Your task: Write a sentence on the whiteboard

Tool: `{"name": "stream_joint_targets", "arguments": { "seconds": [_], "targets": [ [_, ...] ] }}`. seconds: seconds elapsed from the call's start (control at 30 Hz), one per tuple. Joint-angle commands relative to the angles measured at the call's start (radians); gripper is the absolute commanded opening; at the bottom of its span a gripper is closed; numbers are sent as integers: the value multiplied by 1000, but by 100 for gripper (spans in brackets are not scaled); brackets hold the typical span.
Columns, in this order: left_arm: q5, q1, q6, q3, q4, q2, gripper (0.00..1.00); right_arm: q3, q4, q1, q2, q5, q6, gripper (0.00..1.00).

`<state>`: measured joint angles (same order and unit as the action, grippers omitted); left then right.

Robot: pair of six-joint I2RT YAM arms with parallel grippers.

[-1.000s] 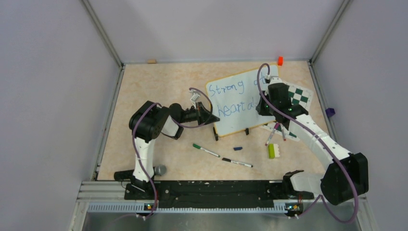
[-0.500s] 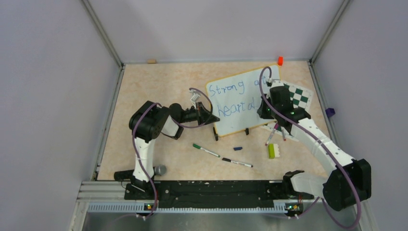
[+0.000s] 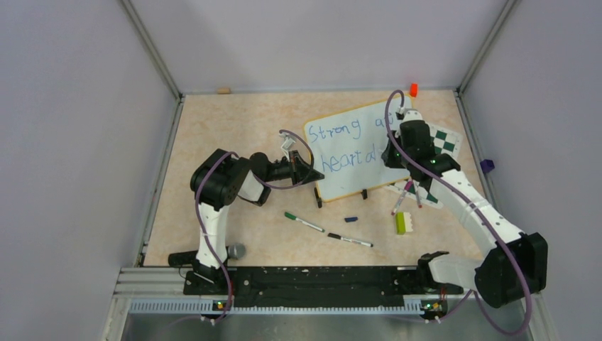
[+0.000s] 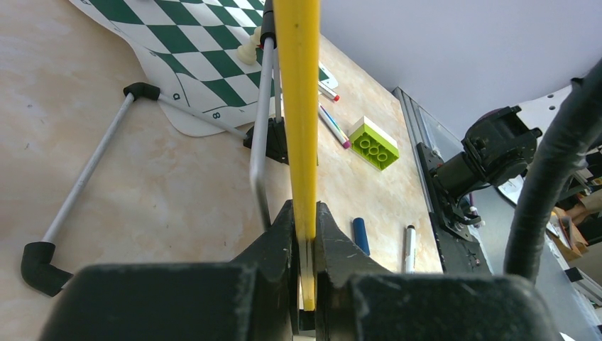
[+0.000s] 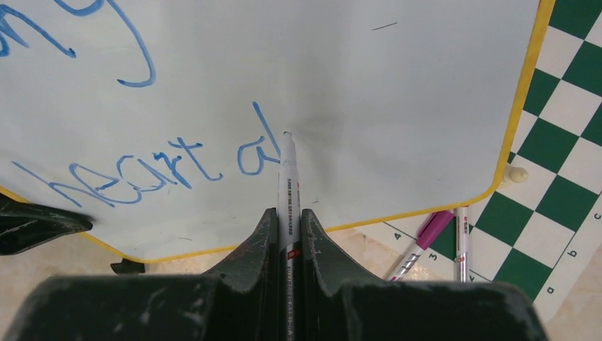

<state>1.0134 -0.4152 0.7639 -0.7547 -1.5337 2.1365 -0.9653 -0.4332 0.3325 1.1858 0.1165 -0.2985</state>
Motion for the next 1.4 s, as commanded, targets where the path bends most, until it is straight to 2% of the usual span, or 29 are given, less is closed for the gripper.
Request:
{"name": "stream_joint_targets", "arguments": {
  "seconds": [0.0, 0.67, 1.17, 1.37],
  "targets": [
    [125, -25, -42, -4, -86, 11, 0, -42, 36, -13, 35, 22, 2, 0],
    [126, -25, -41, -7, -86, 13, 0, 48, 40, -17, 14, 35, -8, 0],
    [125, -25, -41, -5, -86, 11, 0, -75, 44, -24, 69, 45, -11, 0],
    [125, -24, -42, -3, -86, 9, 0, -51, 44, -25, 61, 44, -11, 0]
  ]
}}
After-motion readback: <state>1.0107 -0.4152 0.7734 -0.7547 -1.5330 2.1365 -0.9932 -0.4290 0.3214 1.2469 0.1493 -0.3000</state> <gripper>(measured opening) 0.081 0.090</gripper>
